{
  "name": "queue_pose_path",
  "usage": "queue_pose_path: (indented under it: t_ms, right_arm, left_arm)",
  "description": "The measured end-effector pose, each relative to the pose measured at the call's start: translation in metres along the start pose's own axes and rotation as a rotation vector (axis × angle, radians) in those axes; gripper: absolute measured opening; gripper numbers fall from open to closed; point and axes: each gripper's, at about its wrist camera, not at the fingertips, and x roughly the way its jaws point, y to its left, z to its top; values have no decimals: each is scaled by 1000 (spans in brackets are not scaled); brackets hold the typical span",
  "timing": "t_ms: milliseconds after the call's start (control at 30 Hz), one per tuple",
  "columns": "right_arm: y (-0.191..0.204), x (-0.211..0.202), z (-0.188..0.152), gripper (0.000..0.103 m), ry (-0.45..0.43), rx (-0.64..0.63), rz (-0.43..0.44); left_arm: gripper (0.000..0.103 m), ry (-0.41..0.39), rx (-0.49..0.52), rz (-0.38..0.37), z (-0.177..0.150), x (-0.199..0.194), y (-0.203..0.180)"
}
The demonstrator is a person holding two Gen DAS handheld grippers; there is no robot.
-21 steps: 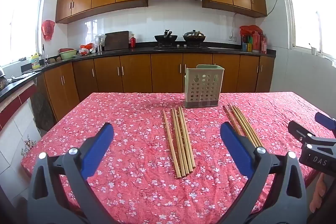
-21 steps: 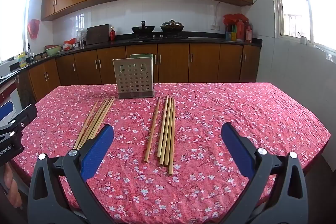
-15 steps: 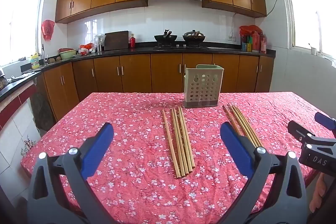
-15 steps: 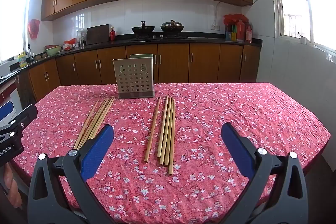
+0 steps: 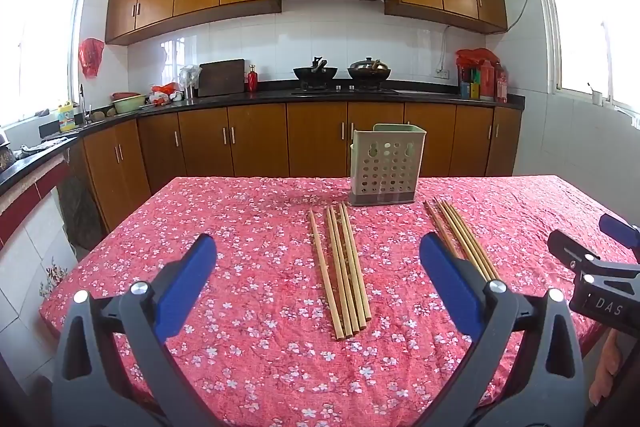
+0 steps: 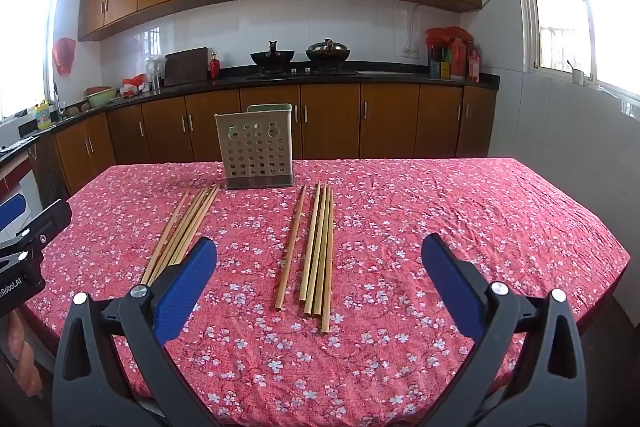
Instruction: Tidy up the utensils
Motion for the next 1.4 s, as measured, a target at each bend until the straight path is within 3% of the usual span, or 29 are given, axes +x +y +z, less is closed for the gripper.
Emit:
queue_pose_path:
  t_ms: [1400]
  right_arm:
    - [0,-1,-1,101,-3,2,1]
  left_arm:
    - [99,1,3,-1,0,-2,-3]
